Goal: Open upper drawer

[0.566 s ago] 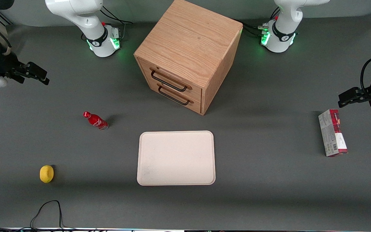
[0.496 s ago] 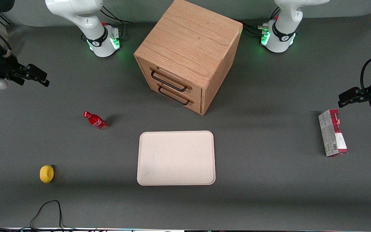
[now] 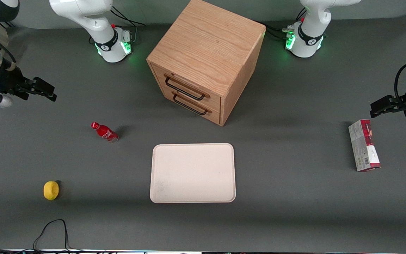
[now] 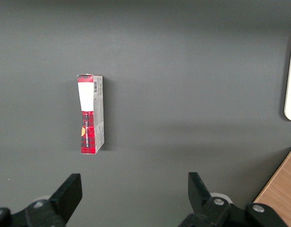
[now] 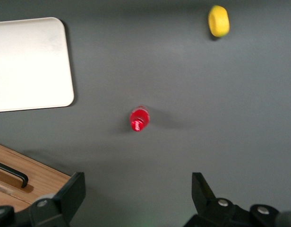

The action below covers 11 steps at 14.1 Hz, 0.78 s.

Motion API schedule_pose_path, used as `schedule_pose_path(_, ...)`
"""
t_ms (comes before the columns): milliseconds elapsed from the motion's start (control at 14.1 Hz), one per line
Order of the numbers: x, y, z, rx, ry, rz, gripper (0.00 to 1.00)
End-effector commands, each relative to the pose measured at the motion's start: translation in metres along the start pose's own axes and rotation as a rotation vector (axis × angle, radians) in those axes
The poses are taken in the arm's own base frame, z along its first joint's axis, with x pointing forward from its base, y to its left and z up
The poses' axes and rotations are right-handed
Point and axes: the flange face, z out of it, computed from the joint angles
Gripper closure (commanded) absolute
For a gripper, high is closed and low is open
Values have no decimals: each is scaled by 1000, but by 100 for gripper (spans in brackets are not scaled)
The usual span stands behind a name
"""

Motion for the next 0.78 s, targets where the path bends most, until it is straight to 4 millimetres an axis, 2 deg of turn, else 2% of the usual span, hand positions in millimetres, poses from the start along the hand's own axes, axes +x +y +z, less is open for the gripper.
schedule_pose_path(0, 19, -66, -9, -4, 10, -119, 0)
schedule_pose_path(212, 12, -110, -4, -3, 1, -217, 0)
schedule_pose_path(354, 7, -143, 7, 8, -21, -280, 0)
schedule_pose_path(496, -11, -192, 6, 7, -17, -374, 0)
schedule_pose_path(566, -19, -210, 7, 1, -22, -400, 0)
schedule_pose_path(708, -27, -224, 15, -33, -57, -452, 0)
